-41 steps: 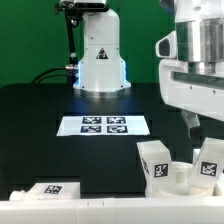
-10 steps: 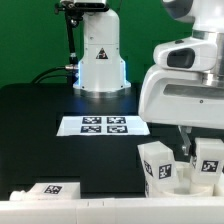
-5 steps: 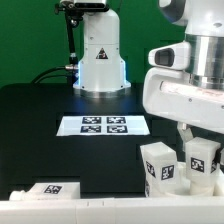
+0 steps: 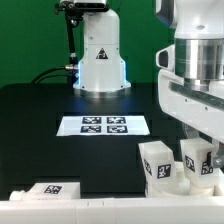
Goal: Assemble stool
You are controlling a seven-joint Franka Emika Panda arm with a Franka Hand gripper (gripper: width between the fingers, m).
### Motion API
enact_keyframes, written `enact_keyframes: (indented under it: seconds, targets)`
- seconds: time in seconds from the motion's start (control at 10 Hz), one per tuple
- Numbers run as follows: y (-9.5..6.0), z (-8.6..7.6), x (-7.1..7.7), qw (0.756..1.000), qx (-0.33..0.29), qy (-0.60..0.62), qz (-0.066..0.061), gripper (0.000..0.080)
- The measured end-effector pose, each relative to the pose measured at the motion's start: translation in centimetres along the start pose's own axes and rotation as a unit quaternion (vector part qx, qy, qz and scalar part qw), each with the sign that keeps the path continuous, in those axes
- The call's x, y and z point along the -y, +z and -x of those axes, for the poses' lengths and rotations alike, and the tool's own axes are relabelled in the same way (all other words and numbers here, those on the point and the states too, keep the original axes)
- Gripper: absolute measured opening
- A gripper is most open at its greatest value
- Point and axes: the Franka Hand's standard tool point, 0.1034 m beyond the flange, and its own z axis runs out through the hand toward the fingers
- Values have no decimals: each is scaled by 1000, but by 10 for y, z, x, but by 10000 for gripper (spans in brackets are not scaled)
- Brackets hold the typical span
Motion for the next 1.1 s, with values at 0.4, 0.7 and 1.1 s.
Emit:
enact_keyframes:
  seconds: [0.4,0.7,1.1]
  targets:
    - [2,-6,2,953,30,294,-65,337]
    - [3,-5,1,964,28,256,-62,606]
    - [-34,17,-9,997,72,-1,-5,649]
